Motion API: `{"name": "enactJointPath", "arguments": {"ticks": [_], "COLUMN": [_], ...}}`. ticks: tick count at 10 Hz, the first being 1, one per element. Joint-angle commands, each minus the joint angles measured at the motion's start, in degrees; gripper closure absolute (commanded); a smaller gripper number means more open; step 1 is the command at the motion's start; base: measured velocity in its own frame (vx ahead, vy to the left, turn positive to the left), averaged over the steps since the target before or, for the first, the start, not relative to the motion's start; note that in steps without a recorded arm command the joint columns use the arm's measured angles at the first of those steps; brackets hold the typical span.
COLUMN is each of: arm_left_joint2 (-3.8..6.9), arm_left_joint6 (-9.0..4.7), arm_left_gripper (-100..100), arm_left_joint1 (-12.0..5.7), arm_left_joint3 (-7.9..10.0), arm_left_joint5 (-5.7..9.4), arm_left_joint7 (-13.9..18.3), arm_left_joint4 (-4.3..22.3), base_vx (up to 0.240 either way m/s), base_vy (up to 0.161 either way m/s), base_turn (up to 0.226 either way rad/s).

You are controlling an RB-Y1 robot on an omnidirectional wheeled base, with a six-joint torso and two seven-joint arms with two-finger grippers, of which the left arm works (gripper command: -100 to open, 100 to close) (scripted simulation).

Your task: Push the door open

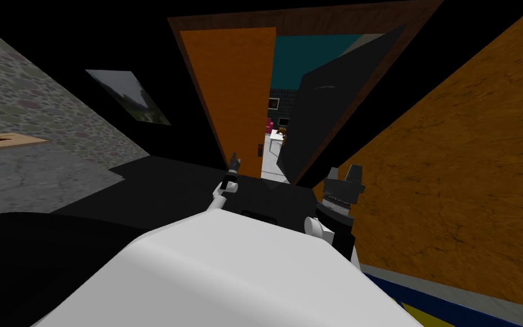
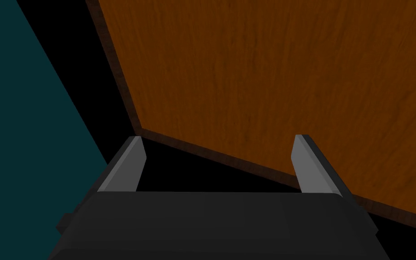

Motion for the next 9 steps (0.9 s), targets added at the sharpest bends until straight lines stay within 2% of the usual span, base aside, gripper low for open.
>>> {"name": "enactJointPath", "arguments": {"ticks": [1,2,3,4,6,7,8,9], "arm_left_joint2": [0.16,0.16,0.33,0.33,0.63,0.63,0.78,0.78], "arm_left_joint6": [-0.49,-0.49,-0.67,-0.67,-1.04,-1.04,-1.23,-1.23], "arm_left_gripper": [-100,-100,-100,-100,-100,-100,-100,-100], "arm_left_joint1": [-1.89,-1.89,-3.27,-3.27,-6.04,-6.04,-7.42,-7.42], "arm_left_joint3": [0.52,0.52,0.92,0.92,1.73,1.73,2.14,2.14], "arm_left_joint5": [0.33,0.33,0.58,0.58,1.07,1.07,1.32,1.32], "arm_left_joint7": [-0.6,-0.6,-0.9,-0.9,-1.7,-1.7,-2.0,-2.0], "arm_left_joint4": [2.9,3.9,5.8,6.4,10.3,11.4,13.1,13.8], "base_vx": [0.065,0.060,0.066,0.052,0.069,0.062,0.053,0.042], "base_vy": [0.009,0.005,0.005,0.011,0.013,0.015,0.005,0.005], "base_turn": [-0.096,-0.031,-0.061,-0.030,-0.080,-0.031,-0.039,-0.032]}}
